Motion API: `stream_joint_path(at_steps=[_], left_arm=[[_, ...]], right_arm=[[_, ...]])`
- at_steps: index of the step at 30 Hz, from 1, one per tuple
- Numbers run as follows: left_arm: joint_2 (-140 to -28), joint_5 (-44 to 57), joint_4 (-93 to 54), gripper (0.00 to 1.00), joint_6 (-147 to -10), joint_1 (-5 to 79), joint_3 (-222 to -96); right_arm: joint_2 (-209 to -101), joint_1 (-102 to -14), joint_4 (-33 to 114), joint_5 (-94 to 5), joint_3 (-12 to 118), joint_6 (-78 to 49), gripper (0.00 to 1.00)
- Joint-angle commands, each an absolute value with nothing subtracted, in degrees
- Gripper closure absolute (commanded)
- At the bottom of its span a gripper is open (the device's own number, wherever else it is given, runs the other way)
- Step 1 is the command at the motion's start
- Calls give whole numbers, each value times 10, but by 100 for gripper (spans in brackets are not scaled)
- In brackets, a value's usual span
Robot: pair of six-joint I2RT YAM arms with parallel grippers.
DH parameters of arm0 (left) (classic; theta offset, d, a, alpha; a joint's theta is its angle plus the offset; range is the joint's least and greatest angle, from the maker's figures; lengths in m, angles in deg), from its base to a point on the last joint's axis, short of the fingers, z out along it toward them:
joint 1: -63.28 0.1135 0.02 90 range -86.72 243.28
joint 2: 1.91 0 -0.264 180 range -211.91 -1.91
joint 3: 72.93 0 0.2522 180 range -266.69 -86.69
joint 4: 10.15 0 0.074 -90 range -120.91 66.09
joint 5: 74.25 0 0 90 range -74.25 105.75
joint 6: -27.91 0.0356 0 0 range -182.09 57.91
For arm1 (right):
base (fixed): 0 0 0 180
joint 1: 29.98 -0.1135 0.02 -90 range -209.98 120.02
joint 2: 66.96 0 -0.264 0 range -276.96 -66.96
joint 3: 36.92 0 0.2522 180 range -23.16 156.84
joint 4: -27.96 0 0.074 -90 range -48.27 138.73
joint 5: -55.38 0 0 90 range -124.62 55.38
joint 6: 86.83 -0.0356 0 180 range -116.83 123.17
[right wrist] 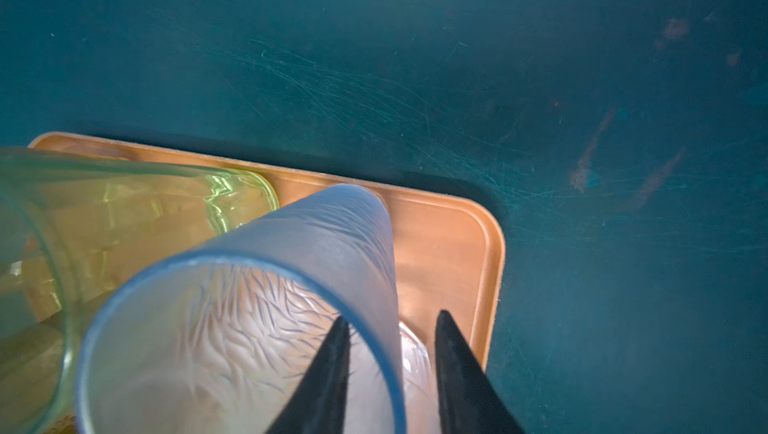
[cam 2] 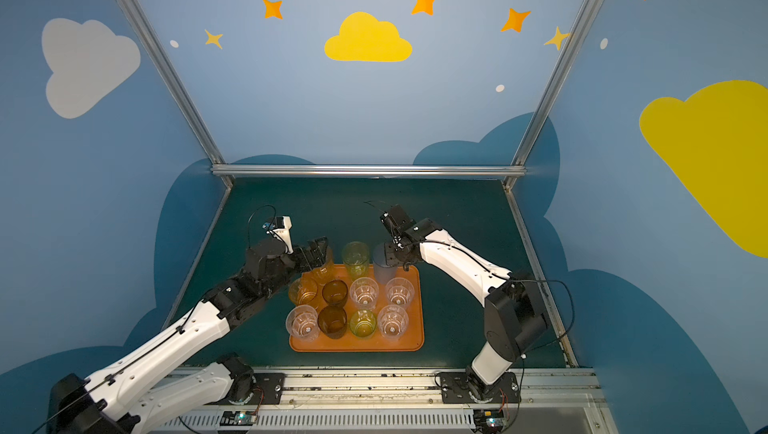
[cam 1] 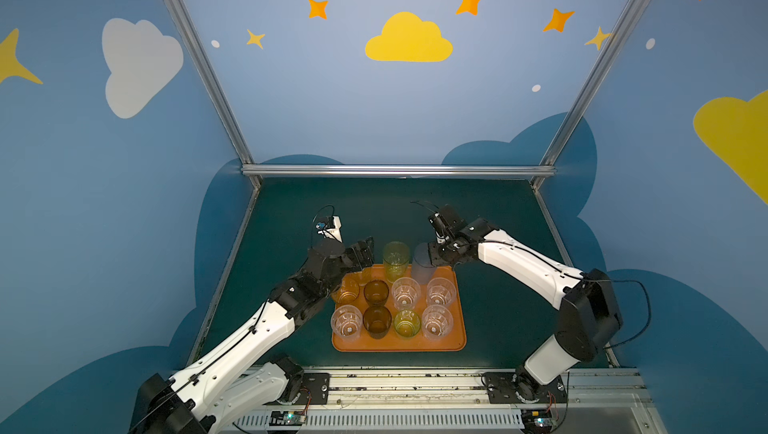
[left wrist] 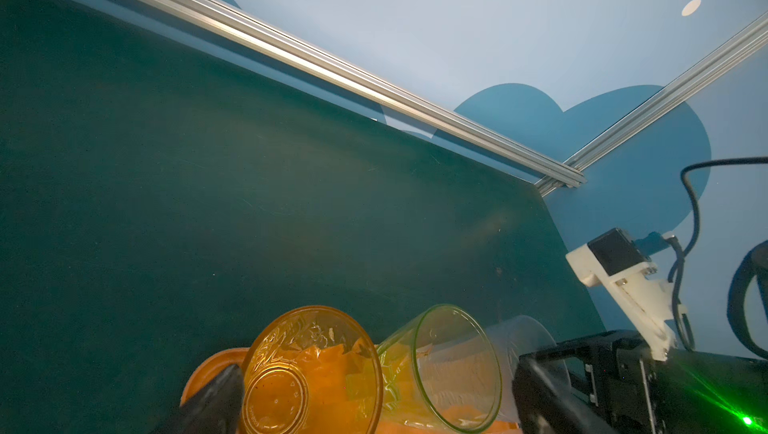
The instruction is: Place the glasses into the tray
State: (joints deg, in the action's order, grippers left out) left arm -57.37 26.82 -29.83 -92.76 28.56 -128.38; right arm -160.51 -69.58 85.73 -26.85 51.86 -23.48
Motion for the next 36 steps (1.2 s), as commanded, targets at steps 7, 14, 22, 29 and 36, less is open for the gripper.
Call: stream_joint_path(at_steps=[7,14,22,29,36], left_arm=[[-562,286,-297,0,-916,290,-1277],[-563,330,-301,0,-894,292,-1286],[-567,445,-287,0,-835,299,-1291],[-569,549,-194,0,-784,355,-1232],[-550,532,-131,0,-811,468,-1160]], right_arm=[[-1575,-698,866,-260,542,-243,35],[-1536,-697,865,-210,551,-239,16],[-1482,-685,834,-138,545,-215,15],[-1394,-616,684,-140,449,-171,13],[-1319,-544,510,-93,322,-119,13]])
